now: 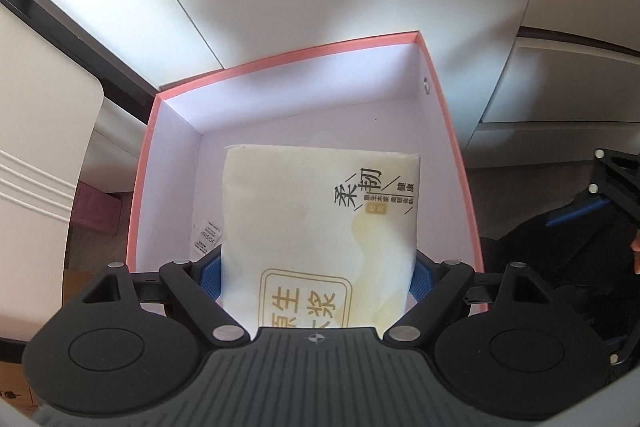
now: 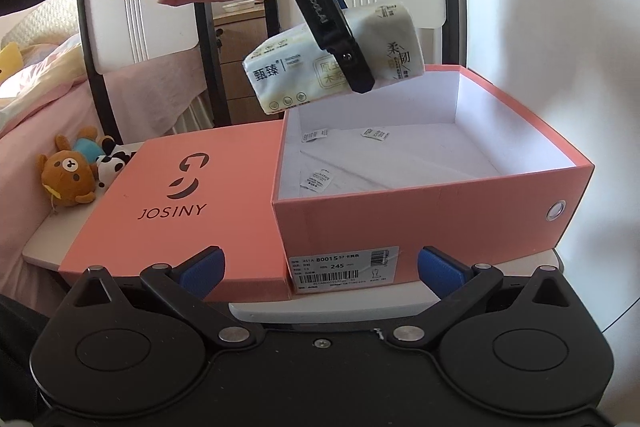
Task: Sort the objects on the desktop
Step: 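Lift the tissue pack with the left tool and carry it over the open pink box, then lower the tissue pack into the box and open the left tool, then withdraw the left tool from the box back toward the plush toys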
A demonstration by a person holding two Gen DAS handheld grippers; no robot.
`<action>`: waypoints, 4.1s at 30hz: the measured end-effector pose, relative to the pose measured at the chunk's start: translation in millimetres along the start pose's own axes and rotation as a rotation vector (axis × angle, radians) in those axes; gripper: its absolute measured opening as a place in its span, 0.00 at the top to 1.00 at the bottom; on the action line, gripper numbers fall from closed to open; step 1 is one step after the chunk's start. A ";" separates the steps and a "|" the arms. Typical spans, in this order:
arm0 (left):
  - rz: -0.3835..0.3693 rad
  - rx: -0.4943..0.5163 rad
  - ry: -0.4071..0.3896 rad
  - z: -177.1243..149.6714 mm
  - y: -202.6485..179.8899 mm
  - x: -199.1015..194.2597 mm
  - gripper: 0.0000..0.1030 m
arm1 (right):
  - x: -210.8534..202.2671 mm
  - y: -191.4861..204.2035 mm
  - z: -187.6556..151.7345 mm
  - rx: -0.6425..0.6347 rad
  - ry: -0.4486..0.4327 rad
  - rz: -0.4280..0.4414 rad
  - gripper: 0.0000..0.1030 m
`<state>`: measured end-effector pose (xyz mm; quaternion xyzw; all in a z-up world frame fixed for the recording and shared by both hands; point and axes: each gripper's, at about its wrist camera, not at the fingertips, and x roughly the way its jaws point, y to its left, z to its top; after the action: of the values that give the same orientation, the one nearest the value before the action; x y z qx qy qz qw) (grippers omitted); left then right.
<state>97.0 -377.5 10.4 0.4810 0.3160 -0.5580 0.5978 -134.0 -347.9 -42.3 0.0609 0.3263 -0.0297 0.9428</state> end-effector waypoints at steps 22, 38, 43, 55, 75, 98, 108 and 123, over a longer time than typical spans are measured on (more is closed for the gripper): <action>0.007 -0.022 0.099 10.1 40.3 127.8 0.15 | 12.0 -8.3 -1.0 0.025 0.052 -0.002 0.00; -0.071 -0.014 0.174 1.0 40.5 158.6 0.14 | 17.2 -10.9 -0.8 0.033 0.071 0.005 0.00; -0.100 0.014 0.212 -2.2 34.8 167.9 0.12 | 17.7 -10.8 -1.2 0.031 0.076 0.012 0.00; -0.108 -0.044 0.185 -3.1 43.6 150.7 0.06 | 21.5 -13.1 -1.7 0.038 0.086 0.007 0.00; -0.044 -0.181 0.028 -41.2 45.3 -3.8 0.05 | 26.8 6.1 2.5 0.009 0.078 -0.027 0.00; 0.247 -0.705 -0.112 -205.0 -108.2 -114.5 0.00 | 25.1 75.0 9.8 -0.156 0.031 0.042 0.00; 0.423 -1.113 -0.186 -268.0 -132.4 -96.6 0.00 | 34.1 97.9 12.1 -0.156 0.015 0.033 0.00; 0.541 -1.438 -0.102 -324.5 -133.3 -106.0 0.00 | 85.3 156.0 28.7 -0.185 0.044 0.051 0.00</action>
<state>0.3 -26.5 -31.9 0.0082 0.4445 -0.0710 0.8930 -34.6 -198.6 -57.9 -0.0173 0.3465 0.0257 0.9376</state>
